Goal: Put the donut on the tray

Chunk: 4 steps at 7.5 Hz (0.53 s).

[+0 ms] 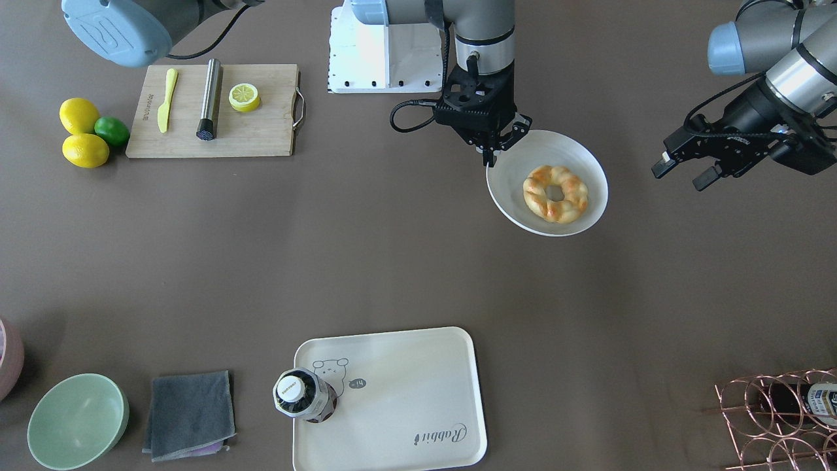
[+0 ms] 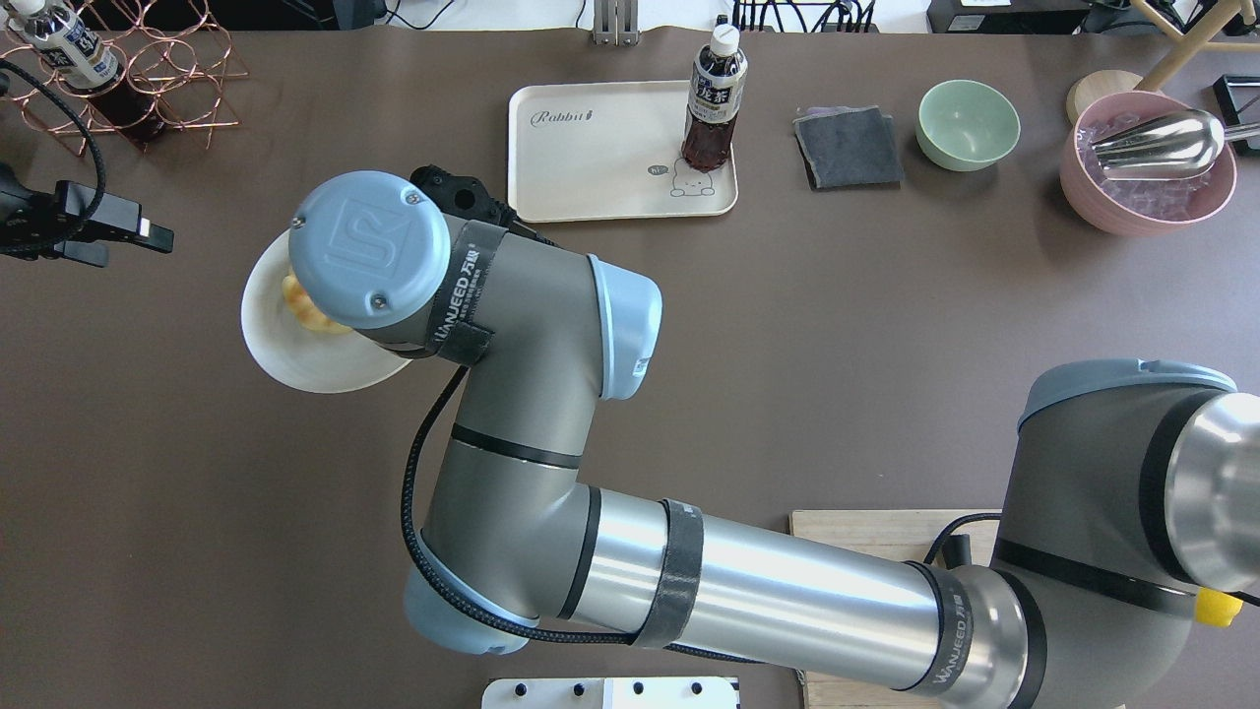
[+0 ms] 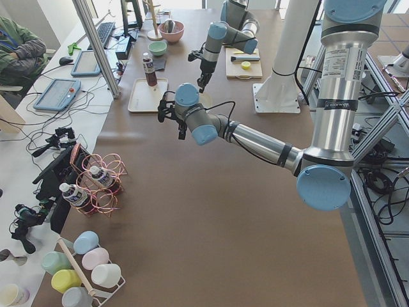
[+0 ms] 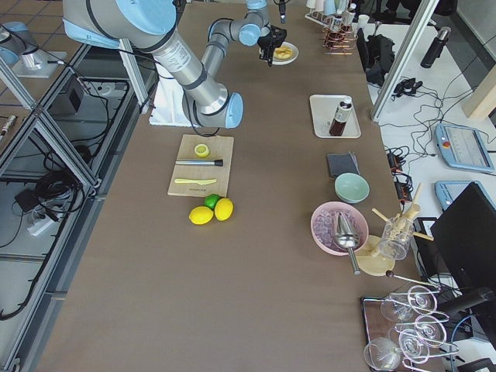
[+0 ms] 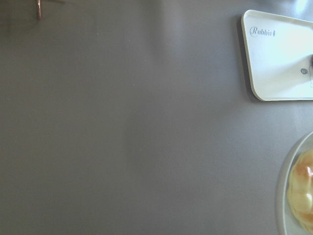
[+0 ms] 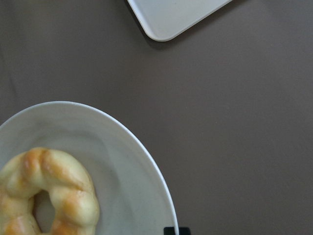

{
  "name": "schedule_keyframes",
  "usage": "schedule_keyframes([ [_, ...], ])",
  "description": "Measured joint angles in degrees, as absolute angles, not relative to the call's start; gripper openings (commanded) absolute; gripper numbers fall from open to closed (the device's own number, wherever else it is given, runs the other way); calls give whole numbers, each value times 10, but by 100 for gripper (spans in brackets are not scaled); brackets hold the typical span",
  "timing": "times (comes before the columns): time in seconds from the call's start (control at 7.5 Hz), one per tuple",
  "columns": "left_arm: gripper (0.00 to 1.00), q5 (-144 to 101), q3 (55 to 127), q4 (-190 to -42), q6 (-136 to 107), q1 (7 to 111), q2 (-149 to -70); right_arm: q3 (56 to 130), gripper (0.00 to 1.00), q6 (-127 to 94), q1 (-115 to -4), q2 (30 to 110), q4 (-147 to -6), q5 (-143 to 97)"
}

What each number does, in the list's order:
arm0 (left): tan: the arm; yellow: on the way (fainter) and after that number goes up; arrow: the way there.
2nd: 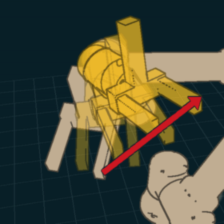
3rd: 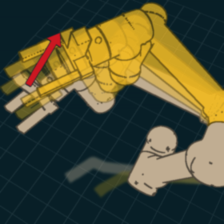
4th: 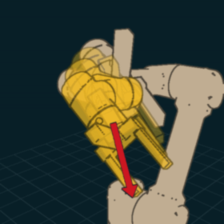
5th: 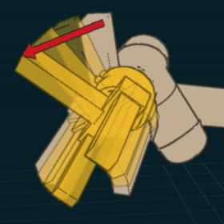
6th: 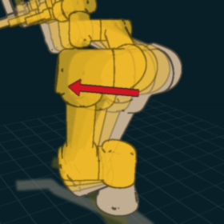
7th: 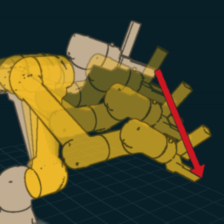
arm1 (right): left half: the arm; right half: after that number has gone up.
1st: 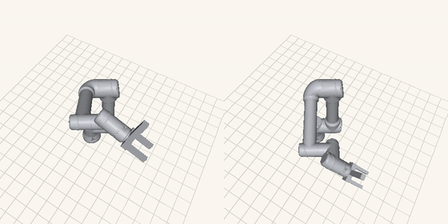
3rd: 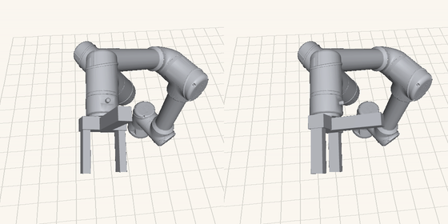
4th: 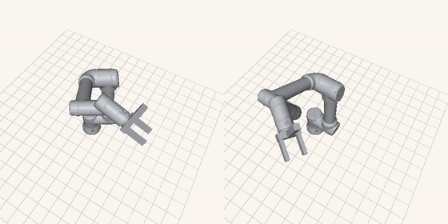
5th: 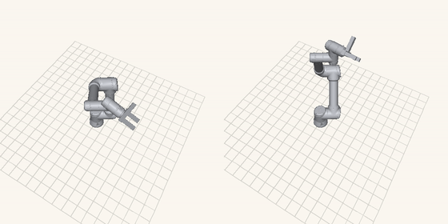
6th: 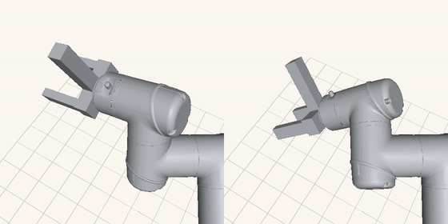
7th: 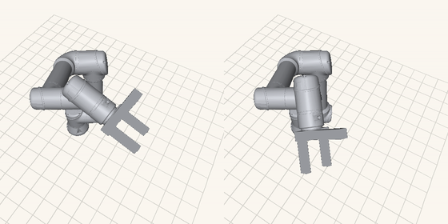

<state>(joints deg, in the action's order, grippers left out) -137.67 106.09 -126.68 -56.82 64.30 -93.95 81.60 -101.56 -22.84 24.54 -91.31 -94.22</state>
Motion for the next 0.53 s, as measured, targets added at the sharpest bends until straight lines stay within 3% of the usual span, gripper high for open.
schedule_keyframes([
  [0.53,87,-1340,1064,-1267,-602,605,-948,750,0,-1050,-204,173,-930,-907],
])
